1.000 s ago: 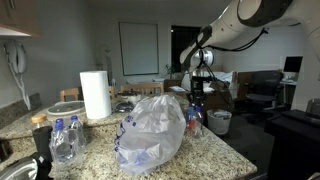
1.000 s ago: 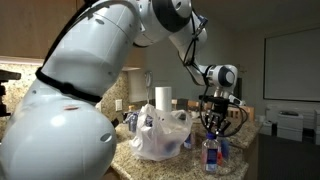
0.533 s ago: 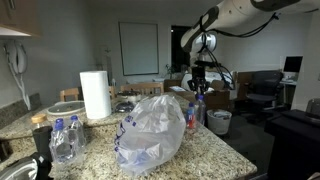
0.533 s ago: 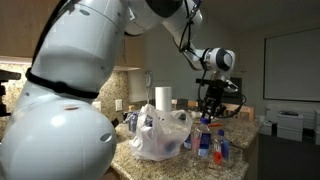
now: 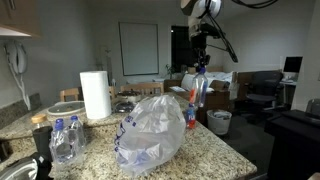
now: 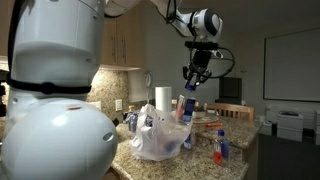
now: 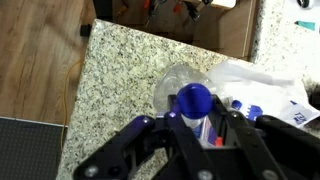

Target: Put the water bottles into the plastic bag.

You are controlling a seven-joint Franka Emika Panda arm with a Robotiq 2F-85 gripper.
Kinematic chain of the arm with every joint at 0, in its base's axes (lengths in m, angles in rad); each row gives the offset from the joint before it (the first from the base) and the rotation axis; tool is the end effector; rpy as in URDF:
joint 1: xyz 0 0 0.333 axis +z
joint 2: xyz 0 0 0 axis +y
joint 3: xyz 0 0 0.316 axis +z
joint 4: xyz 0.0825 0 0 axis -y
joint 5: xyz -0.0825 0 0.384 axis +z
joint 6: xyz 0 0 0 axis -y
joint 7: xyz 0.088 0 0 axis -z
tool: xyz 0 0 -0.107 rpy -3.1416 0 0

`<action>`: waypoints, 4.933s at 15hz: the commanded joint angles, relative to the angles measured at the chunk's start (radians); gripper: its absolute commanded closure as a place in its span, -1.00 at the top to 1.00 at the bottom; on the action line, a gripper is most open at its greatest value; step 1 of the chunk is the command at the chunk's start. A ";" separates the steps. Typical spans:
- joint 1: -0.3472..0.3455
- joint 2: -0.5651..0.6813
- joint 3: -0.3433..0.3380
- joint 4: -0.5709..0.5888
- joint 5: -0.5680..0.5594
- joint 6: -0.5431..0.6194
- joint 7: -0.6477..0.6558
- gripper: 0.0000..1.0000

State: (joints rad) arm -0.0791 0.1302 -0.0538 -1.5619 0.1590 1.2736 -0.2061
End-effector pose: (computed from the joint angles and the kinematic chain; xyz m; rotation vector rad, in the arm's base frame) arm 0.5491 -0.0512 0.5391 -2.8649 -0.1240 0.5624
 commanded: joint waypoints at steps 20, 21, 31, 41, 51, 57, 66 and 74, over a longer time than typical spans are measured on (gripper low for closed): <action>0.246 0.334 0.163 0.179 0.088 0.293 0.355 0.30; 0.246 0.329 0.163 0.173 0.090 0.302 0.359 0.41; 0.198 0.111 0.140 0.008 0.102 0.490 0.334 1.00; 0.045 -0.038 0.006 -0.147 -0.004 0.557 0.237 1.00; -0.029 0.158 -0.046 -0.134 -0.033 0.689 0.187 1.00; -0.059 0.312 -0.045 0.012 -0.051 0.638 0.189 1.00; -0.055 0.345 -0.040 0.027 -0.053 0.637 0.214 1.00; -0.035 0.421 -0.036 0.035 -0.061 0.722 0.260 1.00</action>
State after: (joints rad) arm -0.1207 0.5171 -0.0925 -1.5381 0.1101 1.9562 0.0147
